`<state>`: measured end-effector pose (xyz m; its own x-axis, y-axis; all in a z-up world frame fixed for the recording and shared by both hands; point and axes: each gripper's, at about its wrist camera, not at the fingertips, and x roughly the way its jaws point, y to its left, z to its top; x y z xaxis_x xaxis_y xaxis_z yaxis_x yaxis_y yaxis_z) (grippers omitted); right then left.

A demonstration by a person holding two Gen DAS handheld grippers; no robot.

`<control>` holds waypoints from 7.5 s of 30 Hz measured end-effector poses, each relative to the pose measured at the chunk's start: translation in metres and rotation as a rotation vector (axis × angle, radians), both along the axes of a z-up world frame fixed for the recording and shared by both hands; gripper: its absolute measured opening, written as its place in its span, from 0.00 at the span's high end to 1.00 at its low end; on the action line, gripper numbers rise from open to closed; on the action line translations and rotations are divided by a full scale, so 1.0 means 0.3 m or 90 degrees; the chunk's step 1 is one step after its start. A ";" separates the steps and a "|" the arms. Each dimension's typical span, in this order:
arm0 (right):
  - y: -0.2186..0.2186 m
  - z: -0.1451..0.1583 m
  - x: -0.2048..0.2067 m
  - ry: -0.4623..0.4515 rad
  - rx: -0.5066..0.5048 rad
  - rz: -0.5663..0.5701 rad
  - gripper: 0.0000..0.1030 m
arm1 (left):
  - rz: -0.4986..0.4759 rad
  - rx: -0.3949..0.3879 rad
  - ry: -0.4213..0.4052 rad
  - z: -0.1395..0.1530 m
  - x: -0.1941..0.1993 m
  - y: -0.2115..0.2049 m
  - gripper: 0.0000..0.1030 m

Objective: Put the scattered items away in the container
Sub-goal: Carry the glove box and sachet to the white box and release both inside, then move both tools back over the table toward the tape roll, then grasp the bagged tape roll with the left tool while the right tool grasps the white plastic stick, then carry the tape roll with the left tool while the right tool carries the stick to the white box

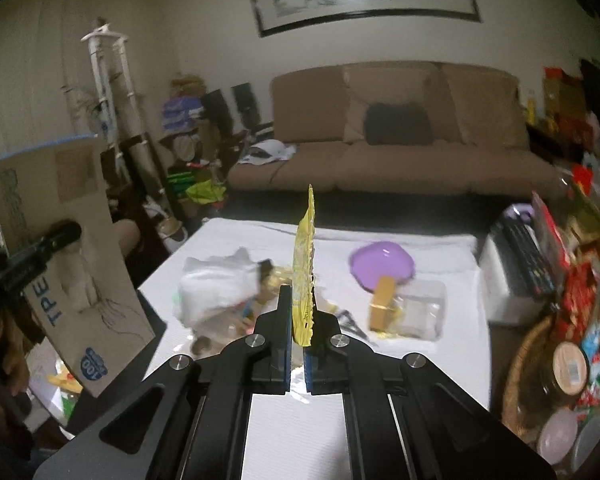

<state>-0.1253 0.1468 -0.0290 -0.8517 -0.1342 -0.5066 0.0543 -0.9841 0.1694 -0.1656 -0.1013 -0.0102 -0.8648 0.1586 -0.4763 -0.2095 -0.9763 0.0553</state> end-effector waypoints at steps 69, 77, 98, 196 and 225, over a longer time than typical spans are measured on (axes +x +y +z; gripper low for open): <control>-1.207 -0.443 -0.440 -0.295 -0.032 0.379 0.96 | 0.323 -0.041 -0.254 -0.295 -0.310 -0.825 0.11; -1.118 -0.419 -0.427 -0.290 -0.035 0.364 0.93 | 0.305 -0.015 -0.247 -0.288 -0.305 -0.831 0.11; -0.244 -0.347 -0.220 -0.224 -0.029 0.083 0.44 | -0.003 0.067 -0.270 -0.330 -0.318 -0.308 0.06; -0.047 -0.022 0.063 0.031 -0.031 0.042 0.93 | -0.096 0.106 -0.066 -0.162 -0.150 -0.050 0.42; -0.913 -0.059 -0.261 0.019 -0.071 0.301 0.93 | 0.235 0.049 -0.060 -0.138 -0.193 -0.799 0.42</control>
